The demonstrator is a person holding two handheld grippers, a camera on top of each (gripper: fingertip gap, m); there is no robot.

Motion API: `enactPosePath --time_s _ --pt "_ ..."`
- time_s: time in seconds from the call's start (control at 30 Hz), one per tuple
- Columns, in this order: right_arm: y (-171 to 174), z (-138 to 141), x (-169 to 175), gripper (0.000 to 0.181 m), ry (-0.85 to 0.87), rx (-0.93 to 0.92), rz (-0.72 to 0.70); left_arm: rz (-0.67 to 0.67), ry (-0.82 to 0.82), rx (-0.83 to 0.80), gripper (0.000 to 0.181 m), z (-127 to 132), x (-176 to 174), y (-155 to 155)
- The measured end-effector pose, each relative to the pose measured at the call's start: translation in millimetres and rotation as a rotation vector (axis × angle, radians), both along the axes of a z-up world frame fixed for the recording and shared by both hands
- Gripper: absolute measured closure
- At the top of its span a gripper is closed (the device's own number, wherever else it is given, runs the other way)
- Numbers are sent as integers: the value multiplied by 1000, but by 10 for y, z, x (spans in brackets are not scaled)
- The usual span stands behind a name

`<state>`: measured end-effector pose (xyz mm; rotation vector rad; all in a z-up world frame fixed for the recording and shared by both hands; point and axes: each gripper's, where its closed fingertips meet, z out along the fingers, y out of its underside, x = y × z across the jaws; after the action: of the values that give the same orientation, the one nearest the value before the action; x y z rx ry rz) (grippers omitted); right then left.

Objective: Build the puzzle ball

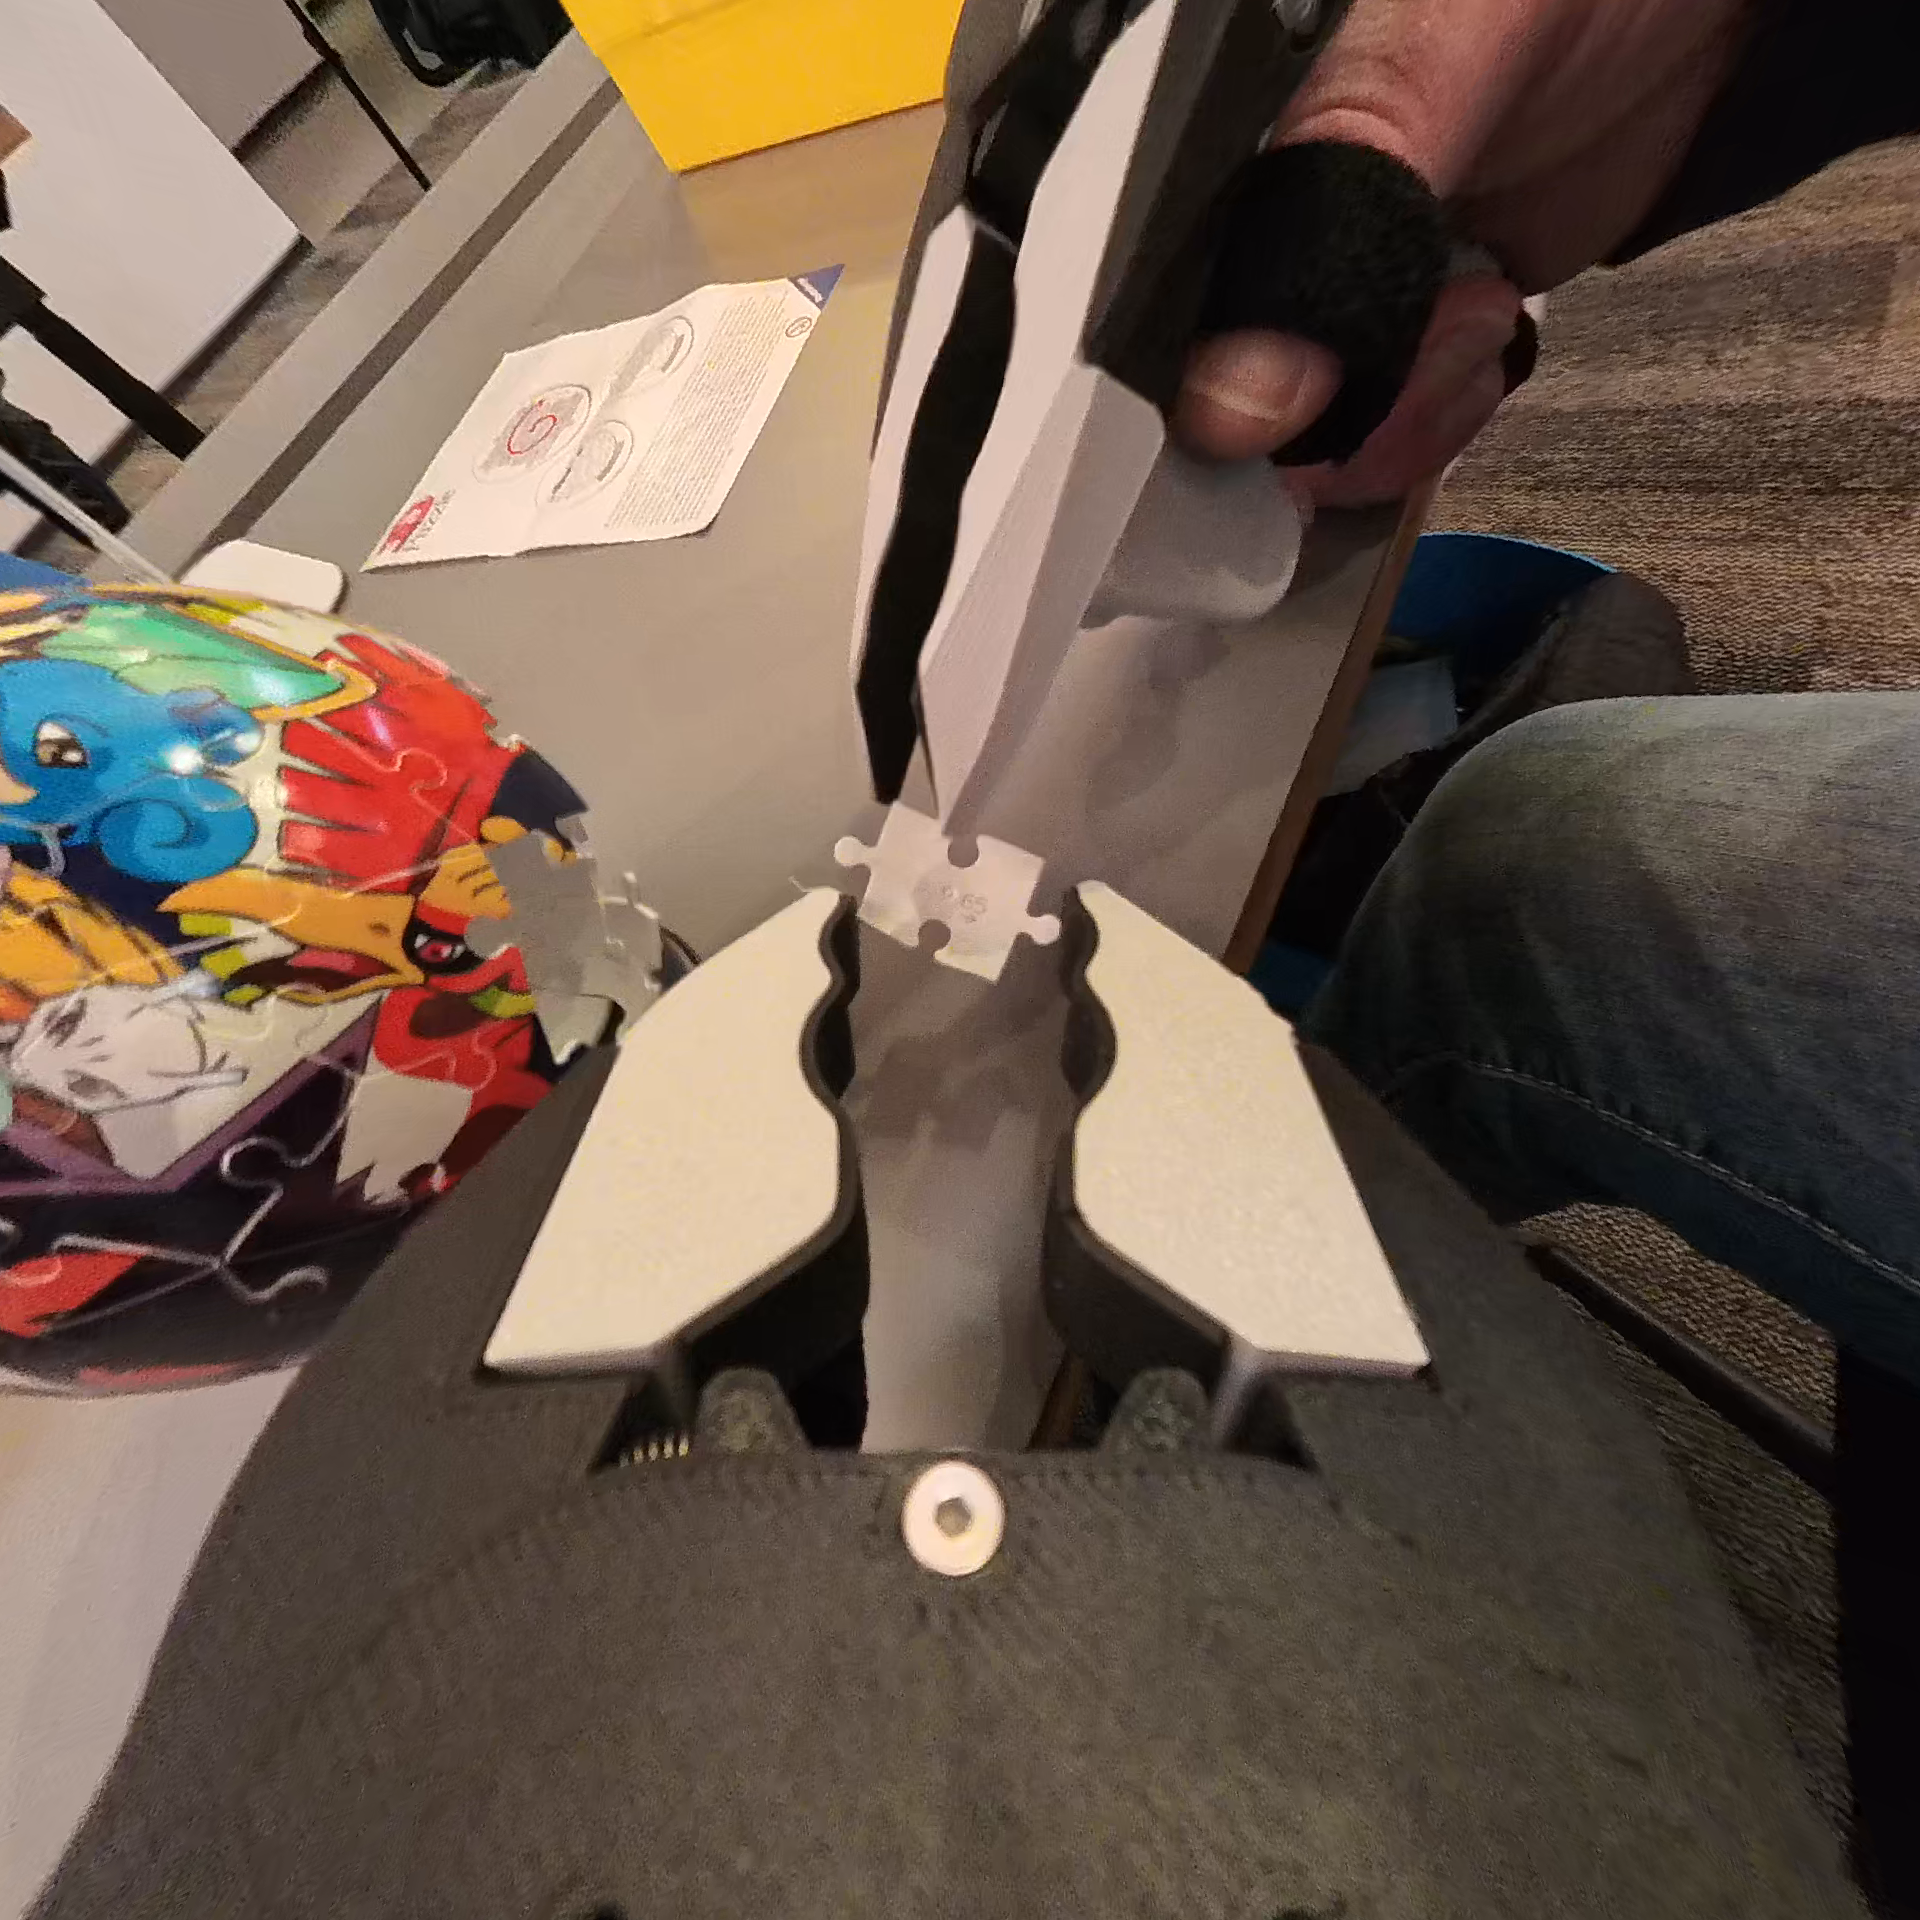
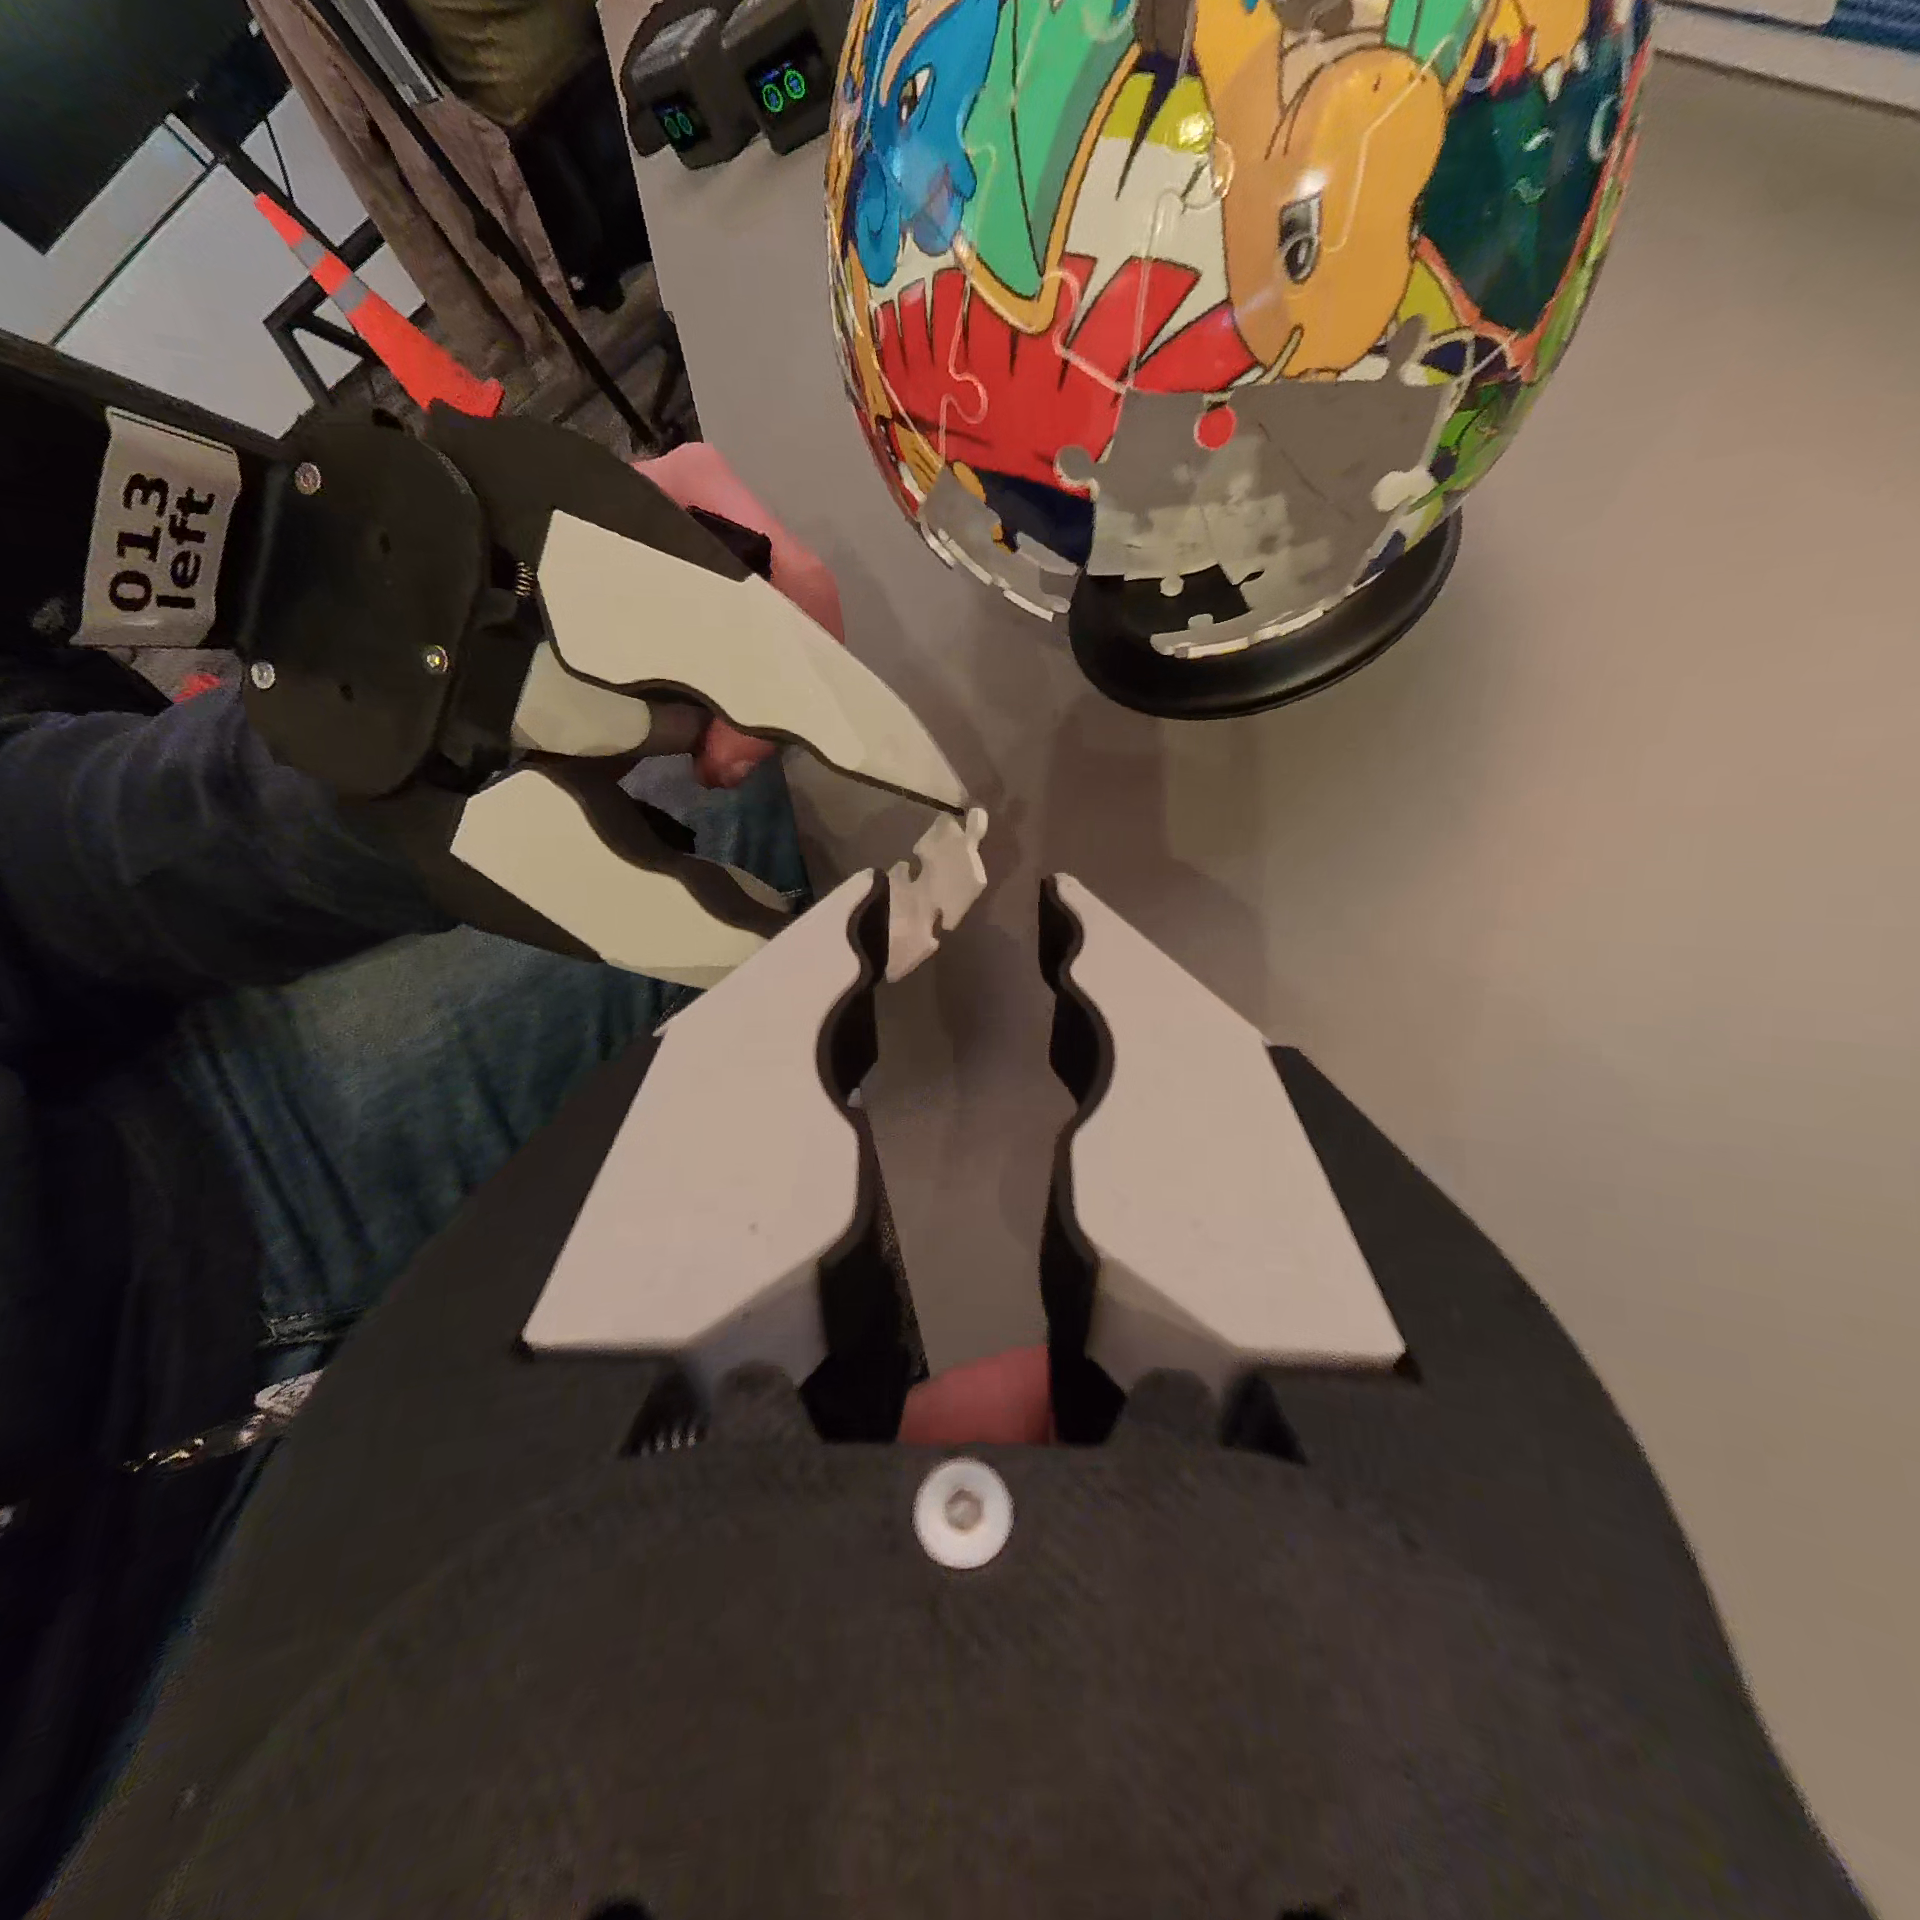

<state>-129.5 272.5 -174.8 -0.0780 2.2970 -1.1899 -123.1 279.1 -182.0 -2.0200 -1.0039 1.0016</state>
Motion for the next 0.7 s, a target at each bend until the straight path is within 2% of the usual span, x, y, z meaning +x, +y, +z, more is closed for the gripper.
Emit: enactPosePath --time_s 0.17,0.4,0.6,0.7 --pt "3 -35 41 178 24 14 38 5 59 -24 144 53 -83 64" --pt "-27 -50 -45 181 20 18 6 37 53 -66 144 3 -117 40" --pt "-34 -149 -317 181 29 86 -103 51 45 -84 143 -32 -95 3" --pt "6 -301 -466 177 119 168 -151 62 41 -71 143 -40 -80 -25"
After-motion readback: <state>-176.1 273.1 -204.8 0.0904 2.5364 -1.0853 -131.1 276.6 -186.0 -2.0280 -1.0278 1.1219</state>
